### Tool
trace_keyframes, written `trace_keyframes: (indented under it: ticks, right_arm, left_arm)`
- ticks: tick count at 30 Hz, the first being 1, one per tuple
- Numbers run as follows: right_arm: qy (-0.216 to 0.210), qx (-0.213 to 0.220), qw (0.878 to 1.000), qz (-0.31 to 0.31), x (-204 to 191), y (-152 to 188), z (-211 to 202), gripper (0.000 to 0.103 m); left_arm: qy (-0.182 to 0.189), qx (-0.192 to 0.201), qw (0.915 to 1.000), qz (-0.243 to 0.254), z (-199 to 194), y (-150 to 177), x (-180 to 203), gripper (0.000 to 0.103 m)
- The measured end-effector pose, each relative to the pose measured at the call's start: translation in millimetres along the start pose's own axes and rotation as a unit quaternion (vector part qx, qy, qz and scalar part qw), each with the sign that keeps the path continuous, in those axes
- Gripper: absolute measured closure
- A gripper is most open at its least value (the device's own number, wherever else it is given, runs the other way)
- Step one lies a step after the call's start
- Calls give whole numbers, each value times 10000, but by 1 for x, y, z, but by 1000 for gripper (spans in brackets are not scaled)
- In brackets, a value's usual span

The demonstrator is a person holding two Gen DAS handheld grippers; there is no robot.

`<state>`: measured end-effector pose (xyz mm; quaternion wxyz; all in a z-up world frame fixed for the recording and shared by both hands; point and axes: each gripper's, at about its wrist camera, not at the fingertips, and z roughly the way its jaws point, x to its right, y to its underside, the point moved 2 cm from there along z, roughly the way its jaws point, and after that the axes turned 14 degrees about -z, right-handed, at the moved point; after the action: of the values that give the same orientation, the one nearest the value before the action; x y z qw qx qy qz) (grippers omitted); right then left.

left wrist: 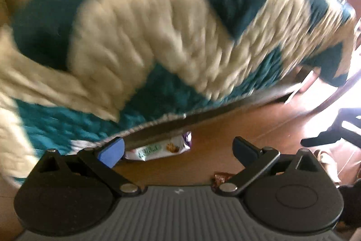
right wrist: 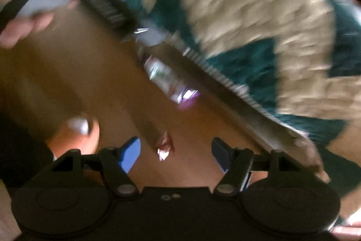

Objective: Collect trash
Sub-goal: 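Grasp the brown chocolate wrapper with the right tool while the left tool grasps the white snack bag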

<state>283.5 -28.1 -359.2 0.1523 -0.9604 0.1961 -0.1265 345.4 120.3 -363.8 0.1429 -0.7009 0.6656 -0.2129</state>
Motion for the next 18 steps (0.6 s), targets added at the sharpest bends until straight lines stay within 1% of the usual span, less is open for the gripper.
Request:
trace_keyframes:
  ticks: [2, 4, 6, 8, 10, 12, 14, 16, 18]
  right_arm:
    - [-97, -181, 9994, -273, -9, 5, 27, 33]
    - [-178, -311, 9983, -459, -15, 10, 51, 33]
    - [-226, -439, 9966, -654, -19, 16, 77, 33]
    - [-343, -594, 9945, -795, -26, 24, 101, 34]
    - [-319, -676, 9938, -821, -26, 30, 122, 34]
    - [-343, -735, 9946, -653, -25, 33, 138, 33]
    - [-371, -784, 9956, -357, -21, 36, 155, 33]
    - [-355, -801, 9960, -165, -20, 36, 169, 34]
    - [-347, -757, 9965, -121, -22, 35, 180, 35]
  left_arm:
    - [-34, -126, 9998, 120, 29, 9, 4, 0]
    - [-96, -214, 9990, 368, 56, 17, 13, 1]
    - [-108, -358, 9984, 432, 84, 24, 20, 1]
    - [-151, -531, 9983, 206, 109, 28, 21, 1]
    - [-182, -681, 9973, -201, 133, 30, 17, 1]
    - [-215, -751, 9956, -517, 151, 31, 14, 4]
    - [-214, -806, 9933, -804, 168, 32, 11, 7]
    - [-286, -766, 9927, -885, 180, 34, 12, 12]
    - [-301, -692, 9947, -702, 189, 36, 19, 18]
